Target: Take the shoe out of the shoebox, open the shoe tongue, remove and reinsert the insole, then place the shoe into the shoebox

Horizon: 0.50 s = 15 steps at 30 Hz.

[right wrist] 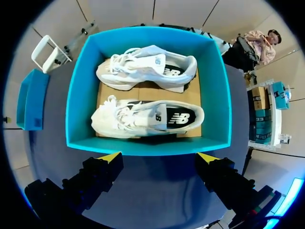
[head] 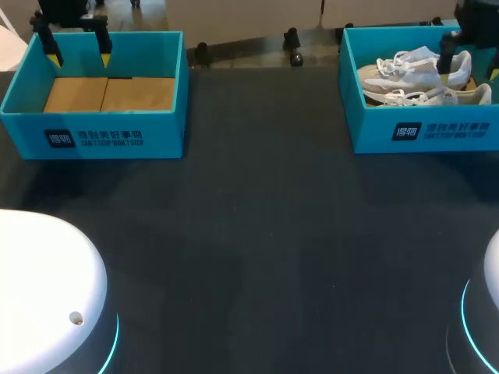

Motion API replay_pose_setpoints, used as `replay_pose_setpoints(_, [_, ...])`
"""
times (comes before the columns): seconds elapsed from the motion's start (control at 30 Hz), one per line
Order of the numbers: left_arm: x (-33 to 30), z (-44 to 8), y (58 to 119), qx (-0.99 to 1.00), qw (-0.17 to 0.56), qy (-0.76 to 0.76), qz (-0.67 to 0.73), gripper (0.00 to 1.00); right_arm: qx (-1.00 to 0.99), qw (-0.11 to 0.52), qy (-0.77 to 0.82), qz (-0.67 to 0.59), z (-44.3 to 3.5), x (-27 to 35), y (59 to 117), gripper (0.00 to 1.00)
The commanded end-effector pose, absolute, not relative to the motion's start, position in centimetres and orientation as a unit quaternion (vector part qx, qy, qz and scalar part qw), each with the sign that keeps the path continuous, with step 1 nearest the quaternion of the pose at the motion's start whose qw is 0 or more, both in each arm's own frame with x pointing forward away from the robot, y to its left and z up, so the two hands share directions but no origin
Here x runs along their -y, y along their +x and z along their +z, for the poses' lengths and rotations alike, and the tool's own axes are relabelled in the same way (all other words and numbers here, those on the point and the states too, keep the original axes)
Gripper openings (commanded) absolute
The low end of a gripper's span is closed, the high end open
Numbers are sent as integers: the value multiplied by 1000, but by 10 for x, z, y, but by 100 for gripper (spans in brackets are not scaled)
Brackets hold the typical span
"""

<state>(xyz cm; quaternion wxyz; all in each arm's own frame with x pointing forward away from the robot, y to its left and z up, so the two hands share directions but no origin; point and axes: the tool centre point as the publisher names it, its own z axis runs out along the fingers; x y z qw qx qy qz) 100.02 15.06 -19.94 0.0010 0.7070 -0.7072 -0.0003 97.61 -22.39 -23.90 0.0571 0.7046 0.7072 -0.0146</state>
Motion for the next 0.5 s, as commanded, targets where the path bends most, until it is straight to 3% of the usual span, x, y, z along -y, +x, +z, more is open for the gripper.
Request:
replay_pose_setpoints(0.03, [-150,-200,1000,707,1,707,0,100,-708,58,703,-9,-246,233,976,100])
replay_pose_setpoints(0.5, [-150,-200,1000,707,1,707,0,100,-719,56,692,-1,-268,264,993,100])
